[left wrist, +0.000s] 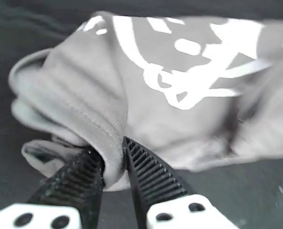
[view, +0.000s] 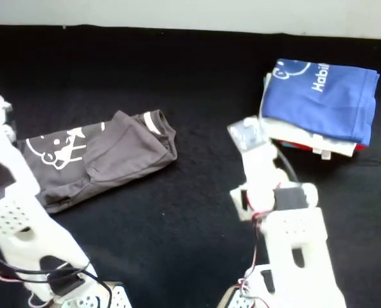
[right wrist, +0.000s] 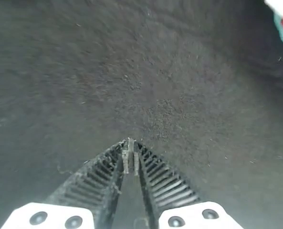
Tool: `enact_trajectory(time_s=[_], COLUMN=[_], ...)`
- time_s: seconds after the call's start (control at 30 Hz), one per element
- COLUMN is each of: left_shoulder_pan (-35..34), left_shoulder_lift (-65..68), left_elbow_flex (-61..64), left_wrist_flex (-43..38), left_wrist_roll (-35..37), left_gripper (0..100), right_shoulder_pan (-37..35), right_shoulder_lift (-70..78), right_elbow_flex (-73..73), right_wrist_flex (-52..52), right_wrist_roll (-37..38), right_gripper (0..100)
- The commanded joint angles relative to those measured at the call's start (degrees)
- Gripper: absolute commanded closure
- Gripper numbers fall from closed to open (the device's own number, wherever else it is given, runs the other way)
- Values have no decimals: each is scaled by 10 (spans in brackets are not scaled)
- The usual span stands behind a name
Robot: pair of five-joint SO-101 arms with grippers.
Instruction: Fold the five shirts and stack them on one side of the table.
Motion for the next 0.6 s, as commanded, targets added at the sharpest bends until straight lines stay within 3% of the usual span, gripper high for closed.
enact_trajectory(time_s=[0.0,0.13,0.37,0.57], left_shoulder_pan=[94,189,368,458], left_shoulder_lift=[-140,-218,-225,-182], left_elbow_flex=[84,136,136,136], left_wrist_flex=[7,3,-11,-86], left_wrist_roll=[1,32,93,125], left_gripper=[992,992,992,992], right_shoulder_pan=[23,53,110,117], right_shoulder_lift=[-49,-80,-138,-212], right_elbow_flex=[141,245,342,378], right_wrist_flex=[-117,-184,-235,-233], right_wrist_roll=[-1,-1,-1,-2], right_gripper=[991,991,991,991])
